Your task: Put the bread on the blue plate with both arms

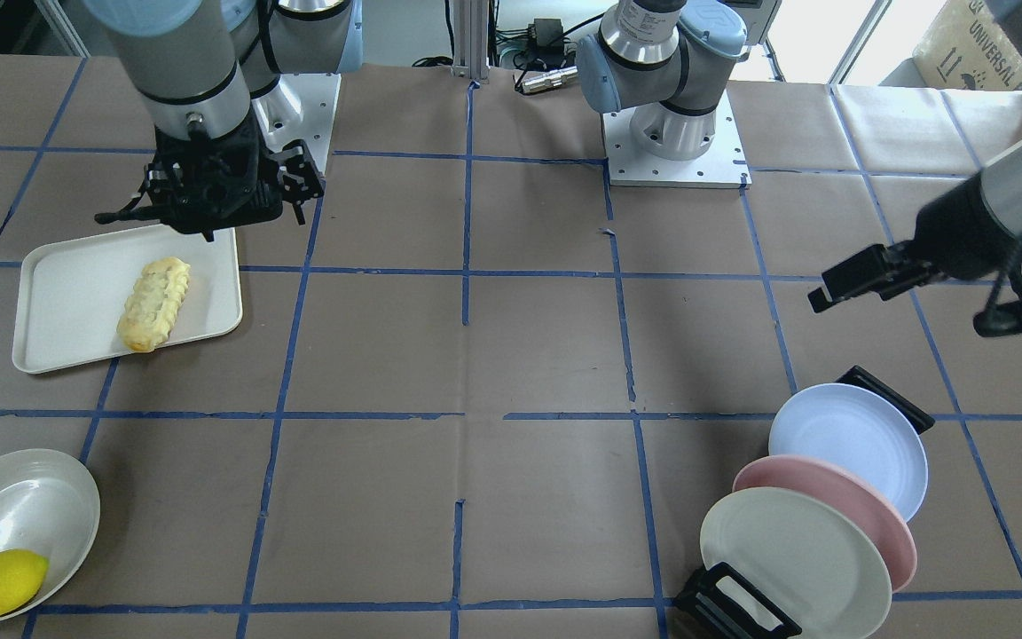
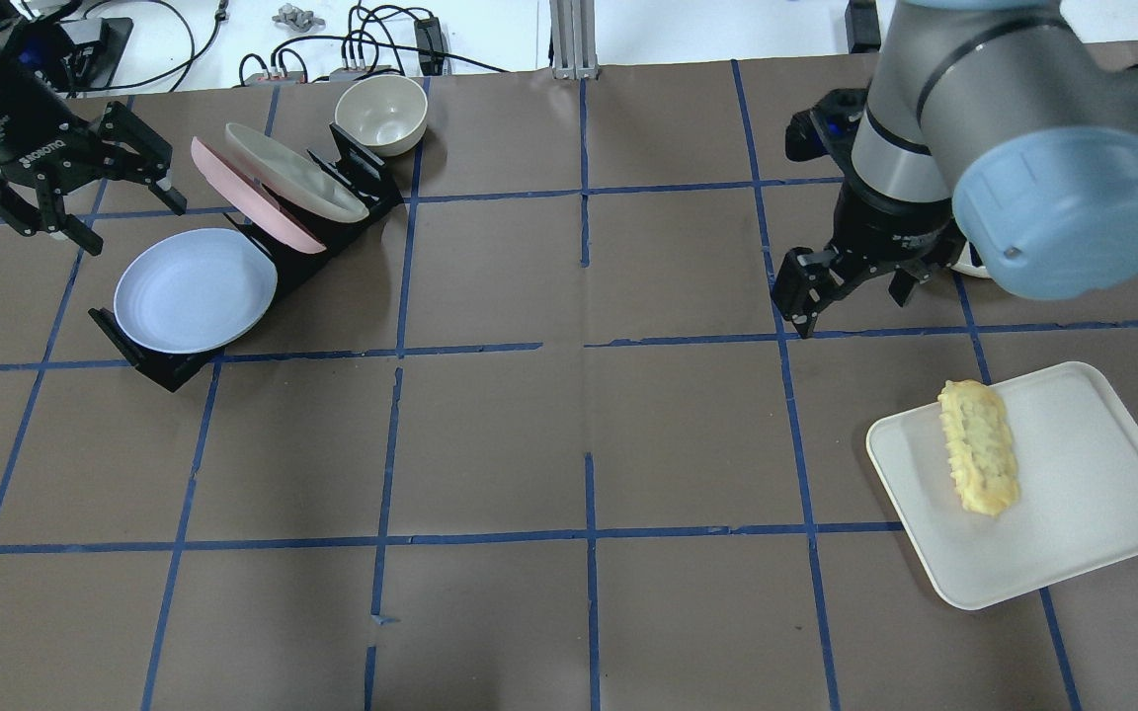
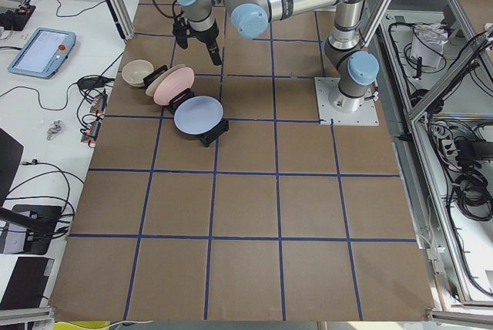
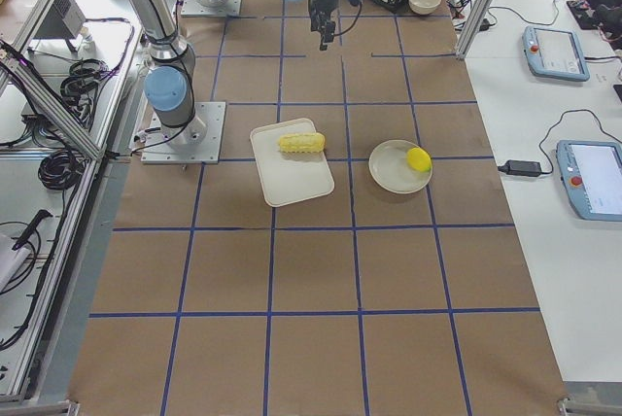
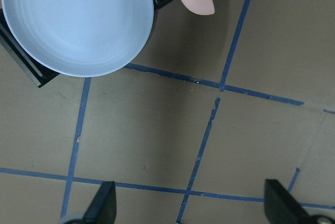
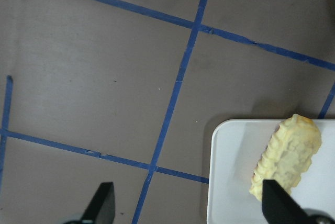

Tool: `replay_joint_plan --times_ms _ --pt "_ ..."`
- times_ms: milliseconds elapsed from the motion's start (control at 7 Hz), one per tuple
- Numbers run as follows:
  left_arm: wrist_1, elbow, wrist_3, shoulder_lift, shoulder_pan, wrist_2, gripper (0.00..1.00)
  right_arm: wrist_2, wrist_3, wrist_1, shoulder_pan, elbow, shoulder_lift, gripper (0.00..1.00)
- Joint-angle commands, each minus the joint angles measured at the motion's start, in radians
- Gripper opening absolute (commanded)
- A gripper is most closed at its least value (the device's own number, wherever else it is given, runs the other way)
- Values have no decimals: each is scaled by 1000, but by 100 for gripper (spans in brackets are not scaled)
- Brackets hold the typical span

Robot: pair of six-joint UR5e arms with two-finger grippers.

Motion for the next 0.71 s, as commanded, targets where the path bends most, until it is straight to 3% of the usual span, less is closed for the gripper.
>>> replay_joint_plan --times_ms 0,143,286,571 --pt "-14 160 142 -195 93 -5 100 6 -201 -354 -181 293 8 99" --pt "-15 239 258 -305 147 -4 100 7 -288 -535 -257 401 9 99" --pt "-14 296 348 -411 172 -5 100 9 -351 -645 -308 451 14 99" --pt "-29 326 377 -485 157 -8 97 9 -374 -710 -406 468 89 99"
